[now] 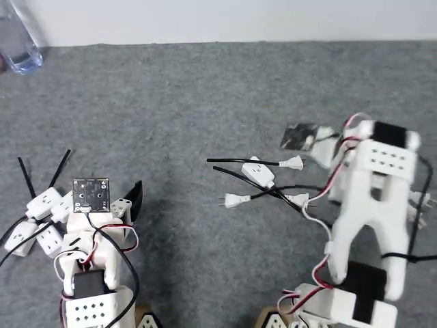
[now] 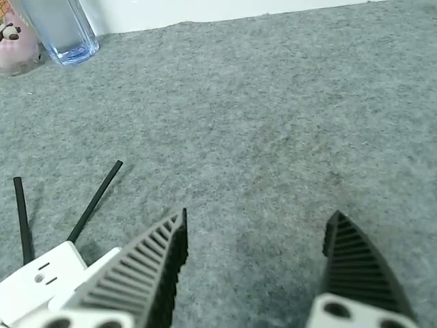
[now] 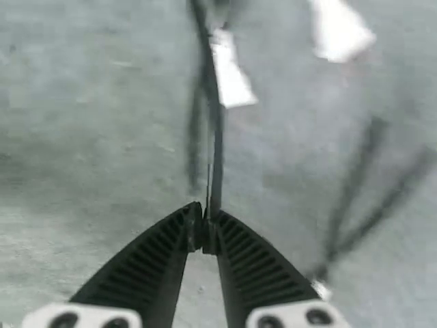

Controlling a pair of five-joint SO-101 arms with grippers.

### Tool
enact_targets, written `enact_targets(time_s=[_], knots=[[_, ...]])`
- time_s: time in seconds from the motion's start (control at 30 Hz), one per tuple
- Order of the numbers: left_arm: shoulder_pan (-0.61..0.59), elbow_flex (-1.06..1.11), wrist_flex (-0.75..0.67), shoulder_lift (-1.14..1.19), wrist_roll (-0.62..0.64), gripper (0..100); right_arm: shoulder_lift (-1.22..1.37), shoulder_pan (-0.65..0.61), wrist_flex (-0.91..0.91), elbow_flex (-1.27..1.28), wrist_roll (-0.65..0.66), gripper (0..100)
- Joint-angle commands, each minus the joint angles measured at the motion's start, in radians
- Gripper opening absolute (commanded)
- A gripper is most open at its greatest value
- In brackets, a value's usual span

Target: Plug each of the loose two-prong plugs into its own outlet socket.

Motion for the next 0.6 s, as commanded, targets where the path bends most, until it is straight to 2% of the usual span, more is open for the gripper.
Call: enact_targets(time_s=[0.0, 0.13, 0.2, 0.4, 0.57], knots=[[0.008, -0.004, -0.031, -0.015, -0.011, 30, -0.074, -0.045, 0.004, 0.014, 0.006, 11.0], [0.008, -0.002, -0.031, -0.015, -0.011, 30, -0.188, -0.033, 0.031, 0.002, 0.006, 25.5], [0.008, -0.004, -0.031, -0.015, -0.011, 30, -0.255, -0.015, 0.031, 0.002, 0.011, 29.4], [0.009, -0.005, -0.031, -0.015, -0.009, 30, -0.337, 0.021, -0.002, -0.020, 0.011, 29.9], [0.009, -0.005, -0.031, -0.015, -0.008, 30, -0.236, 0.013, -0.200, 0.026, -0.068, 29.9]])
